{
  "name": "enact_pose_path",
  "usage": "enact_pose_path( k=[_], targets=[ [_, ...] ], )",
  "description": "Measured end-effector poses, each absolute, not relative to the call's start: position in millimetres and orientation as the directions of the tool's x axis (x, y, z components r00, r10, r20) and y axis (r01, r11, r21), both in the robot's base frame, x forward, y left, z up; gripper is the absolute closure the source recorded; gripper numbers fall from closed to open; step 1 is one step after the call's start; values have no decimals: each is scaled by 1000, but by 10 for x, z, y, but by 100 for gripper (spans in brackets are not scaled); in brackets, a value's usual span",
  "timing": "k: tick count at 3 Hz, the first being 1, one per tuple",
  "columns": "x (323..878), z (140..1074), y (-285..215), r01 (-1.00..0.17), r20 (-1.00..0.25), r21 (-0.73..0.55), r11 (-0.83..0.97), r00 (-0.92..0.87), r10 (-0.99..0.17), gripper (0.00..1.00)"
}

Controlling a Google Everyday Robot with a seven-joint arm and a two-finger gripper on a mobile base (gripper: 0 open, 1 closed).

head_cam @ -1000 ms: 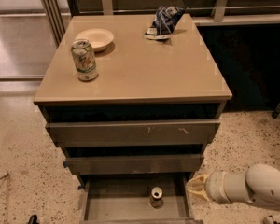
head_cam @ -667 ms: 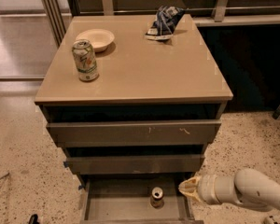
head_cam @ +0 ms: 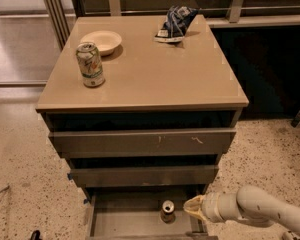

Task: Pick orange can from bottom drawer and place on counter

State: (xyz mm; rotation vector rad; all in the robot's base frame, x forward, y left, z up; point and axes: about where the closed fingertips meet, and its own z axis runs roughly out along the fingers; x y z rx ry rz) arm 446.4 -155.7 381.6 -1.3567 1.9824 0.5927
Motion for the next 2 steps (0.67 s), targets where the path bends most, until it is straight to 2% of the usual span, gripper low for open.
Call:
enact_pose_path(
  k=[2],
  targets=[
    [4538,3119,-1621,-939,-715,-43,341,-209,-667,100]
  ],
)
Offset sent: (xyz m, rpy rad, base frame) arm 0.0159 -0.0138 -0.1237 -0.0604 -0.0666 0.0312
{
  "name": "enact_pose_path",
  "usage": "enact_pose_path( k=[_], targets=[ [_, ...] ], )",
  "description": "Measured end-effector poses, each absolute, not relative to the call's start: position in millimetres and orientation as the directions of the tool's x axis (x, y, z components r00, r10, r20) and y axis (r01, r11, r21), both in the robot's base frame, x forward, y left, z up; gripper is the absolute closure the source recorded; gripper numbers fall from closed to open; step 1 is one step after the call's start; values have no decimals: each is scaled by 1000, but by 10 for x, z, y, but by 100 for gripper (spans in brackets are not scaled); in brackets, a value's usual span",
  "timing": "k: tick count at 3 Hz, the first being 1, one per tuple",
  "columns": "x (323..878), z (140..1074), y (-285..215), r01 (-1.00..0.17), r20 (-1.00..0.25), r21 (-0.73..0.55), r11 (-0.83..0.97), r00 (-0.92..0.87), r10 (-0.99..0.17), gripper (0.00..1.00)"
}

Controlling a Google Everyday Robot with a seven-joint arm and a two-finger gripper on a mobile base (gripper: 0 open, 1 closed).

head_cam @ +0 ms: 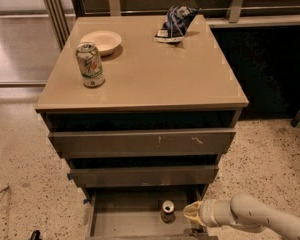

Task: Pick orange can from bottom drawer and place on counter

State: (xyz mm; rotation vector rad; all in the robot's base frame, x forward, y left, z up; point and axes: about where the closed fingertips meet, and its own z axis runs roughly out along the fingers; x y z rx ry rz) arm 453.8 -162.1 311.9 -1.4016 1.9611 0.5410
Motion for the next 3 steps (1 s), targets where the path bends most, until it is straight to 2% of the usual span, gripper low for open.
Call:
enact_pose_path(
  k=[1,2,3],
  targets=[
    [4608,2668,-1610,-942,-724,-54,332,-192,-663,100],
    [4605,2638,-1599,-942,-724,-55,330,-190,-663,97],
    [4596,2549,-1565,-944,-726,-58,325,-183,-663,75]
  ],
)
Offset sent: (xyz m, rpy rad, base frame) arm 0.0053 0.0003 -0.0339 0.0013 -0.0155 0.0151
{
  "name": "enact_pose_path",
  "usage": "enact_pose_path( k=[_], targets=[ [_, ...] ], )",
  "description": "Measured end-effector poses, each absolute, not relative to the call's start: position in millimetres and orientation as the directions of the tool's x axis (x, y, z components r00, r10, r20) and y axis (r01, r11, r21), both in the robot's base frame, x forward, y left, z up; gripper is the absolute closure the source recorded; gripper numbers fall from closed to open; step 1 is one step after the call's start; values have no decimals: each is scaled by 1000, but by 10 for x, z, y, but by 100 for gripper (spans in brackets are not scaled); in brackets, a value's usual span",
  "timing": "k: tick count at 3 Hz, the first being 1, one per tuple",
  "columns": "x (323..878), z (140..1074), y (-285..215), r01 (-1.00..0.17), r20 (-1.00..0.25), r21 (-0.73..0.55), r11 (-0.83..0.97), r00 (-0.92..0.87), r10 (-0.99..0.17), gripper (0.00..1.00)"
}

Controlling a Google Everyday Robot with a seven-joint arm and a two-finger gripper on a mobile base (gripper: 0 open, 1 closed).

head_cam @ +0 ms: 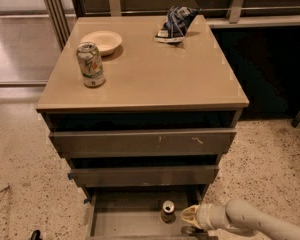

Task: Pick orange can from bottom drawer and place on counter

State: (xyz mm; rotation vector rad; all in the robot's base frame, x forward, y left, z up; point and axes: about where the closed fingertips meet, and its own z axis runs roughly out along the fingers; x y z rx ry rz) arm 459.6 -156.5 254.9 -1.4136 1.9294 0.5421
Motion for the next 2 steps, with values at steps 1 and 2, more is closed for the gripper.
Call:
enact_pose_path(
  k=[1,2],
  targets=[
    [4635,2486,-1498,-946,-732,-70,315,-166,-661,51],
    [4696,2443,-1423,-949,-740,-82,305,-147,-656,28]
  ],
)
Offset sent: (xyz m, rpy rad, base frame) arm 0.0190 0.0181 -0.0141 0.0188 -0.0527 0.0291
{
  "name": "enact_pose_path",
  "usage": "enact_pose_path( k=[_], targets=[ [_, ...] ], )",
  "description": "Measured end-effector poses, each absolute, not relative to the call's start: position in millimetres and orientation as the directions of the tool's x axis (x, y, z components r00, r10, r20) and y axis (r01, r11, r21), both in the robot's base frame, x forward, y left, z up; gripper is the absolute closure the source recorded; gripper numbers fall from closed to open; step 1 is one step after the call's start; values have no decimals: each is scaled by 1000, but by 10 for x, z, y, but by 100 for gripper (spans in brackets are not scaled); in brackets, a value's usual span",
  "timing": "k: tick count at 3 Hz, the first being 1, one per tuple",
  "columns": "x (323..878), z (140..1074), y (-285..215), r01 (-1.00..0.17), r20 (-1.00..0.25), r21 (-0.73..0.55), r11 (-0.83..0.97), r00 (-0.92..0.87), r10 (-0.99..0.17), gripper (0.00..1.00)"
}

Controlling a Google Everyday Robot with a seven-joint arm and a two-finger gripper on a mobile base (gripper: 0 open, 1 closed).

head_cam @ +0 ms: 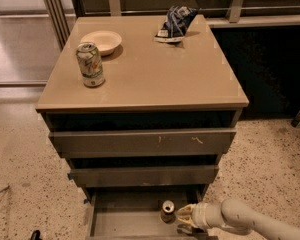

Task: Pick orange can from bottom drawer and place on counter

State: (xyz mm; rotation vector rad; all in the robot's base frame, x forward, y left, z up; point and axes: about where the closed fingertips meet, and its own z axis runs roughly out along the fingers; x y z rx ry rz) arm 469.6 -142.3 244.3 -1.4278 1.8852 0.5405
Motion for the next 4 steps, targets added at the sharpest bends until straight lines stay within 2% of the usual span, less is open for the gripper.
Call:
enact_pose_path(
  k=[1,2,4],
  targets=[
    [4772,2382,-1349,-951,-749,-90,297,-132,-649,10],
    [4855,2288,-1265,-953,-759,-88,289,-124,-639,20],
    [5001,2112,-1137,-956,-774,-80,283,-119,-621,22]
  ],
)
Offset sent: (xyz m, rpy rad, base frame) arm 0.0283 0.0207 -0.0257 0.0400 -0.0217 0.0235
